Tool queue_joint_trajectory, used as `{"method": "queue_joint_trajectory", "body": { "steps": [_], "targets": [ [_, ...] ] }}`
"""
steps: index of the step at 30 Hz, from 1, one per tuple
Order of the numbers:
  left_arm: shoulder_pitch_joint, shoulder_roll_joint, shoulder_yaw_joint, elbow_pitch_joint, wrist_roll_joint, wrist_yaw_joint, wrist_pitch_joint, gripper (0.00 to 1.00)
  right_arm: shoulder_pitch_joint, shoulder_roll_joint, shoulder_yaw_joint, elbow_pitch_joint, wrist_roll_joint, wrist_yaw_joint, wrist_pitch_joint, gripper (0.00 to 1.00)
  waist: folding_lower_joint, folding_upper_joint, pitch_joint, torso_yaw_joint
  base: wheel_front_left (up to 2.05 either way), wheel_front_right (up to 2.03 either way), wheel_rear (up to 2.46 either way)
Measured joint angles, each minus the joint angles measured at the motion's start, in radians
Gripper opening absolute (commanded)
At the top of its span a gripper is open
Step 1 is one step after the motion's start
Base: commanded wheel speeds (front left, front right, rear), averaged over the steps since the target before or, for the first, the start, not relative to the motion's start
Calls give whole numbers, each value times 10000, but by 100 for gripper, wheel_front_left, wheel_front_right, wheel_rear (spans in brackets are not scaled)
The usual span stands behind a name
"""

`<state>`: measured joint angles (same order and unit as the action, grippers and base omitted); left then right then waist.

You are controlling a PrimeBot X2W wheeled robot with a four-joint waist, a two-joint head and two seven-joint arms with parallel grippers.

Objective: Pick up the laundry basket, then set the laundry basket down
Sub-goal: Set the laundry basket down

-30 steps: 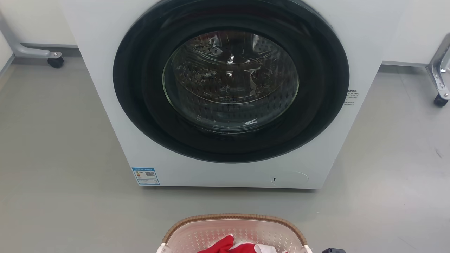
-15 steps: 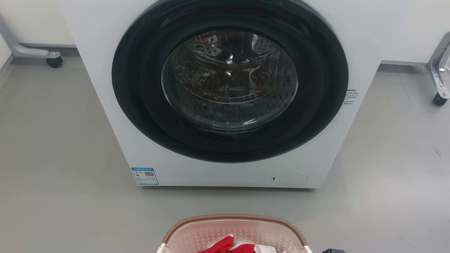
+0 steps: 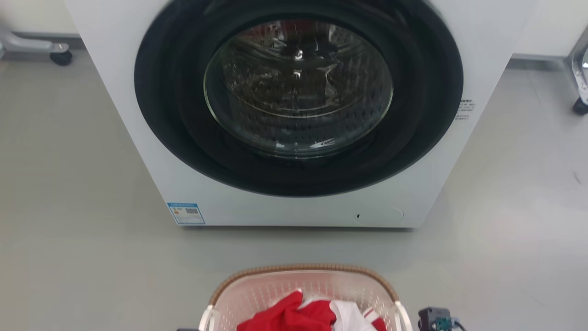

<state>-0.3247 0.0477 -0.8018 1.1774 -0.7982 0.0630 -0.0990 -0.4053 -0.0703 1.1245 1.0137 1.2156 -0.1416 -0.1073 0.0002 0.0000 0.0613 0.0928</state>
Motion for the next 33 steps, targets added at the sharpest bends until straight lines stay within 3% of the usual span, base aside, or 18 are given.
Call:
{"method": "queue_joint_trajectory", "body": {
  "steps": [33],
  "targets": [
    [-3727,-21,376,-548,-12,251,-711,0,-4457,-42,-307,1183,-514,21,-894,0,0,2,4424,79,0,0,0]
  ]
}}
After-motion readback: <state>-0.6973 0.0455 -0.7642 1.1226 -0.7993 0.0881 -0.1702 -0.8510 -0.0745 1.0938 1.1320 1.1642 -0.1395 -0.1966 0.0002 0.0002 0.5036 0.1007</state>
